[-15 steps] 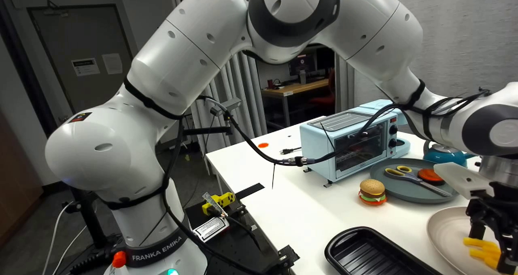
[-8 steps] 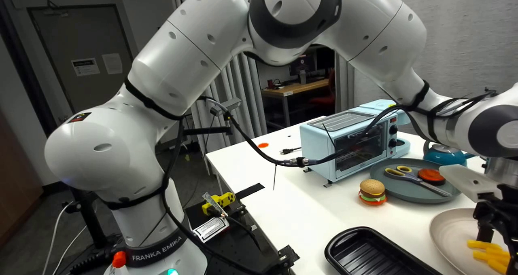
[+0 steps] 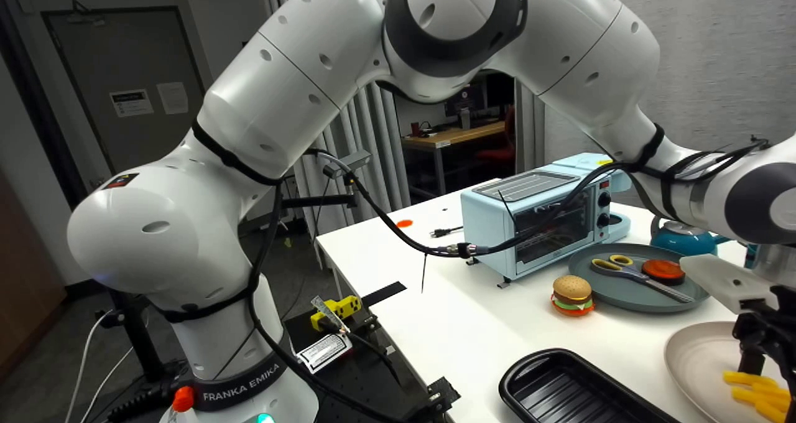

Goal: Remove the potato chips from the plate and put them in the green cup

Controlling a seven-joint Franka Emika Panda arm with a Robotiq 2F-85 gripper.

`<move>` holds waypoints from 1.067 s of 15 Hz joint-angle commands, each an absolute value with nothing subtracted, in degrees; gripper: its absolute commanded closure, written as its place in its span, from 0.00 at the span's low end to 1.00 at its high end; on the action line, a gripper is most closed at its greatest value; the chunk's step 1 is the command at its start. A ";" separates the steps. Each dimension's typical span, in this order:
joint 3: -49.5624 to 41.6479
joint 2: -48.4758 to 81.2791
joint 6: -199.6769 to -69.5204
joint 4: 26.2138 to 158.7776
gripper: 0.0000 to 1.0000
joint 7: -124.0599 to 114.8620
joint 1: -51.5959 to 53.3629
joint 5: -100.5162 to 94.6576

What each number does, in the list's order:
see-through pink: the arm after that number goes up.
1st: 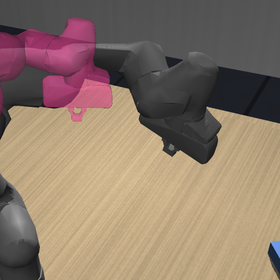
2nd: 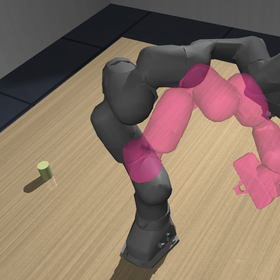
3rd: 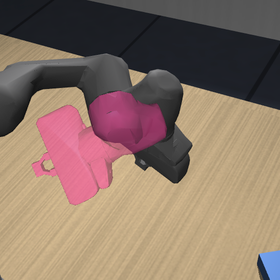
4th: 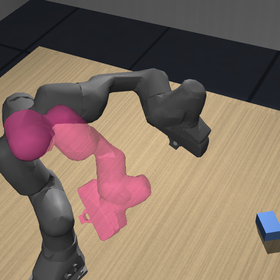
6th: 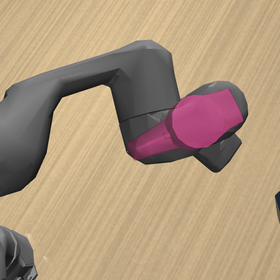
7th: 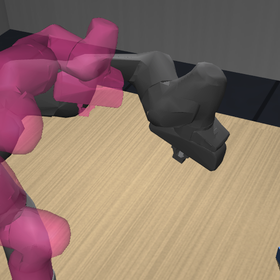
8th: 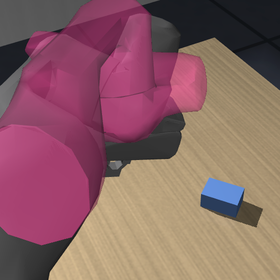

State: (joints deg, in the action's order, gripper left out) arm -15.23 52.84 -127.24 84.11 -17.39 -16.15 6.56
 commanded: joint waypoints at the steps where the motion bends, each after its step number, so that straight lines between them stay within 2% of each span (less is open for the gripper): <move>1: -14.00 54.48 -129.26 82.68 0.00 -16.64 -17.87 7.56; 16: -12.01 52.98 -133.24 84.93 0.00 -15.38 -19.42 8.98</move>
State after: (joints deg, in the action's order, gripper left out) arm -13.42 53.11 -131.94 84.29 -17.03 -18.17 7.03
